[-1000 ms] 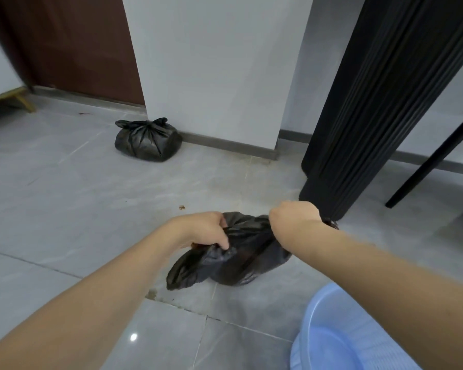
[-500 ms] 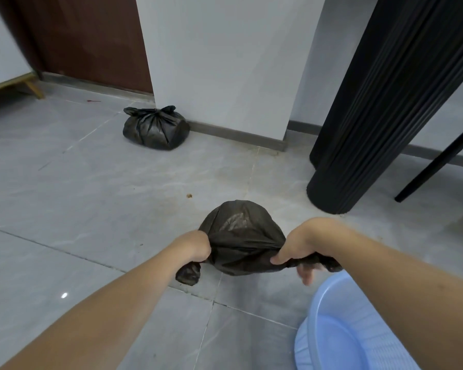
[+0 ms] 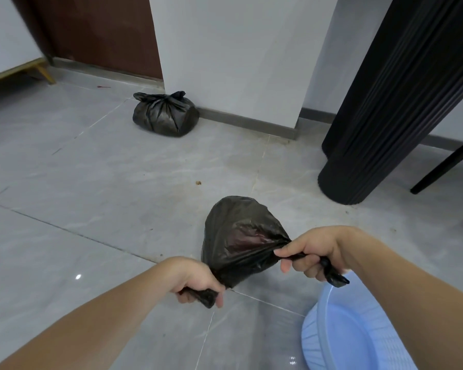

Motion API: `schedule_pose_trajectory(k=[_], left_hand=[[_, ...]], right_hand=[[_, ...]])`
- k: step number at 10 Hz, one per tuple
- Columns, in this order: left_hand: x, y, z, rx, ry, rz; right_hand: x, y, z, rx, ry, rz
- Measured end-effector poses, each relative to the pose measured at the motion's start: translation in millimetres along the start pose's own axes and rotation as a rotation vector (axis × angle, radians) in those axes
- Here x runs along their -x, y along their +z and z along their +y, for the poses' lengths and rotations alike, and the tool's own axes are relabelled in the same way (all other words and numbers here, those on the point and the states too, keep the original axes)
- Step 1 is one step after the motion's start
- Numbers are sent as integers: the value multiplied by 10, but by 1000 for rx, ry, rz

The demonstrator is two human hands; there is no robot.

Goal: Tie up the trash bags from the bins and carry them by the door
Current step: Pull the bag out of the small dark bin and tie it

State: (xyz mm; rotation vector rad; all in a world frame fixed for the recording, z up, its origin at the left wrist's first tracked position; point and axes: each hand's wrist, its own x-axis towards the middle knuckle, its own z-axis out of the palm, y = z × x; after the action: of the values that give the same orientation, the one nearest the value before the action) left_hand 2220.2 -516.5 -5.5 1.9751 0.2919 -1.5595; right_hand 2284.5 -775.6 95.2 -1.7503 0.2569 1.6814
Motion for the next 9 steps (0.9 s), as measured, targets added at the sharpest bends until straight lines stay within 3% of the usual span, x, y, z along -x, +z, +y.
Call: schedule_pose_trajectory(k=[2, 3, 4, 6, 7, 8, 9], left_hand=[[151, -200, -15, 650, 420, 9], [313, -365, 135, 982, 530, 58], [412, -398, 307, 1147, 635, 62], [450, -318, 320, 1211, 828, -178], [434, -314, 319, 1226, 780, -100], [418, -282, 375, 1068, 728, 208], [431, -212, 300, -56, 634, 886]], right_hand=[[-17, -53, -14, -305, -336, -9], [-15, -74, -92, -509, -499, 43], [-46, -45, -127, -747, -590, 56], [-145, 55, -23, -1277, -644, -323], [-230, 208, 82, -1421, -707, -382], [-301, 396, 125, -1622, -836, -430], [-343, 521, 121, -1782, -953, -450]])
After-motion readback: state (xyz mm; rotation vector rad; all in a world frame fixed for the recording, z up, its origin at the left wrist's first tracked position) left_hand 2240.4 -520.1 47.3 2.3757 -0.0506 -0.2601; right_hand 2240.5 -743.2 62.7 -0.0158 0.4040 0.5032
